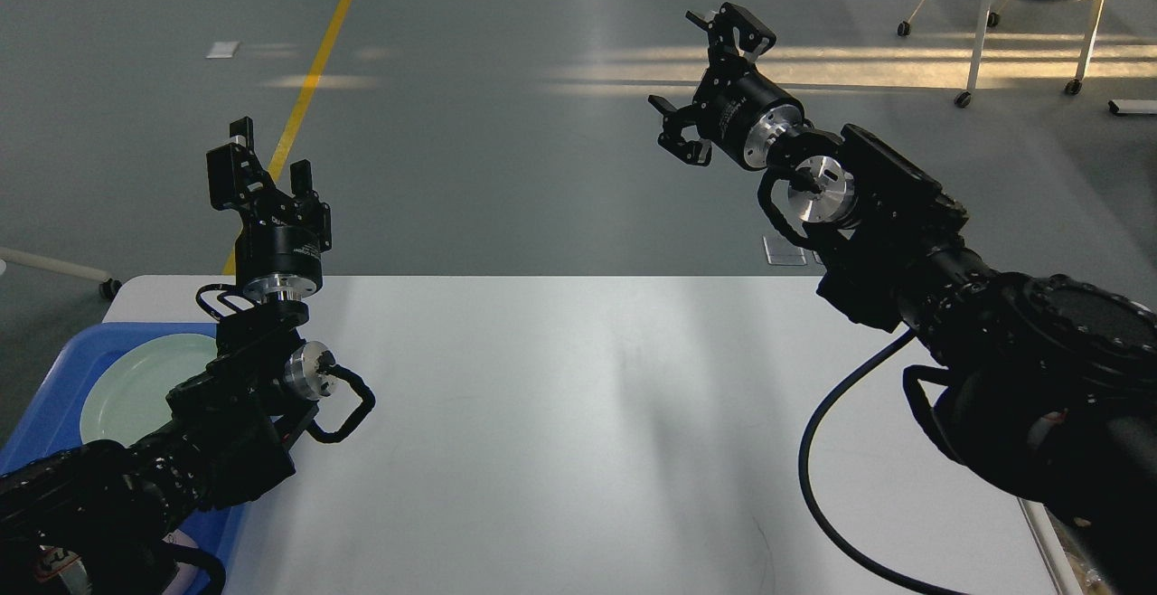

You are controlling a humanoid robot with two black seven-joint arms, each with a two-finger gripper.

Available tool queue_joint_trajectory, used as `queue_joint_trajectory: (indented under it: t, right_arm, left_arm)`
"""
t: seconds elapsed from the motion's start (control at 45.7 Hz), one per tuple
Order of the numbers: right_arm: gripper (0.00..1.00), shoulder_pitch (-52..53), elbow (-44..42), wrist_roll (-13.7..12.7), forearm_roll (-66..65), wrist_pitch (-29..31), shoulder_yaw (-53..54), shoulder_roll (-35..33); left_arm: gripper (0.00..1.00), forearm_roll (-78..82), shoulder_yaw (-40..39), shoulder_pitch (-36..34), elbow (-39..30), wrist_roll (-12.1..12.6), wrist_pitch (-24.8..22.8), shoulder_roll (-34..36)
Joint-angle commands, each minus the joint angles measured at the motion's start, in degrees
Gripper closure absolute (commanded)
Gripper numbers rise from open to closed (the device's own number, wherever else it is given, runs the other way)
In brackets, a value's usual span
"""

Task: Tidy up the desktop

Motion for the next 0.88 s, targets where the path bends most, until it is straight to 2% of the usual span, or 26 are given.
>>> queue_joint_trajectory:
  t: [0.0, 0.263, 0.854]
  right_arm:
    - [0.0, -1.8, 0.2, 0.0, 2.1, -5.2, 8.6, 0.8]
    - [0.0, -4.2, 0.2, 0.4, 3.0, -6.9, 17.5, 0.8]
    - [0.0, -6.7, 0.3, 0.4, 3.0, -7.0, 22.4, 0.1]
  left_arm:
    - [0.04, 0.0, 0.0, 0.0, 0.0, 0.0, 0.0, 0.0]
    - [0.04, 0.0, 0.0, 0.0, 0.0, 0.0, 0.0, 0.0]
    - [0.04, 0.0, 0.0, 0.0, 0.0, 0.0, 0.0, 0.0]
